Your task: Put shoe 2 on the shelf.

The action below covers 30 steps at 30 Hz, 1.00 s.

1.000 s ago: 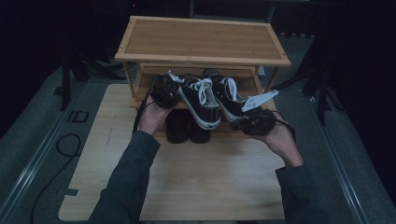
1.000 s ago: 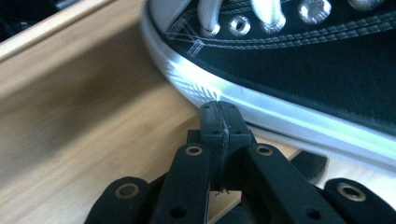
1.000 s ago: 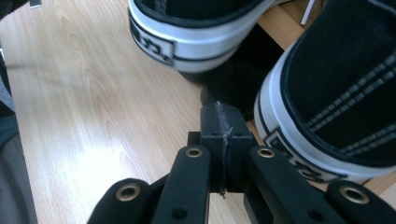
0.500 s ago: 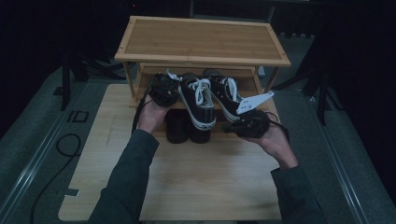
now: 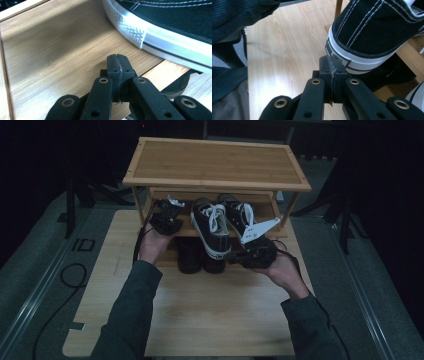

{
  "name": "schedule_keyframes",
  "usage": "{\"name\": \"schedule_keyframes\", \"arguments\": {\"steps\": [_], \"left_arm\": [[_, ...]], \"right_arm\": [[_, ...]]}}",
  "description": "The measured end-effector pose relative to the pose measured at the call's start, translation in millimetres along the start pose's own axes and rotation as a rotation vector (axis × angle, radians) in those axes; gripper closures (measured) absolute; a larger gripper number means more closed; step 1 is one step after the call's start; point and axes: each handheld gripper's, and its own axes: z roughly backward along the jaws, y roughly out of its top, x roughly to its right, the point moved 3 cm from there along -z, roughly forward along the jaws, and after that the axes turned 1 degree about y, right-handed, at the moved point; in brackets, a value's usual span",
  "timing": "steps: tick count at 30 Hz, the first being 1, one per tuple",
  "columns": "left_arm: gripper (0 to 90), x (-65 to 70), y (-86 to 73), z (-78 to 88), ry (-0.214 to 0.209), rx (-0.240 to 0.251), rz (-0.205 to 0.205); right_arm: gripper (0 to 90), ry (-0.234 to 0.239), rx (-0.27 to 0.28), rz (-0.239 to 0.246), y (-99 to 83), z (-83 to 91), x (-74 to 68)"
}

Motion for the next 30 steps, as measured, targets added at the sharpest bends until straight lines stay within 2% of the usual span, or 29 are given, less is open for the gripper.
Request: {"name": "schedule_keyframes", "arguments": {"steps": [1, 6, 15, 30], "left_arm": [[90.0, -1.4, -0.9, 0.8, 0.002, -0.002, 0.000], [90.0, -4.4, -3.4, 3.1, 0.008, -0.007, 0.001], [90.0, -2.2, -5.2, 5.9, -0.006, -0.009, -0.003], [90.0, 2.3, -5.1, 4.8, 0.009, -0.003, -0.009]], "right_arm": [[89.7, -0.014, -0.007, -0.001, 0.8, -1.9, 0.8], [89.7, -0.007, -0.003, 0.000, 1.0, -3.1, 1.1], [89.9, -0.005, 0.006, 0.006, 1.9, -7.1, -1.4], [90.0, 0.019, 0.031, 0.009, 10.6, -20.6, -4.7]]}}
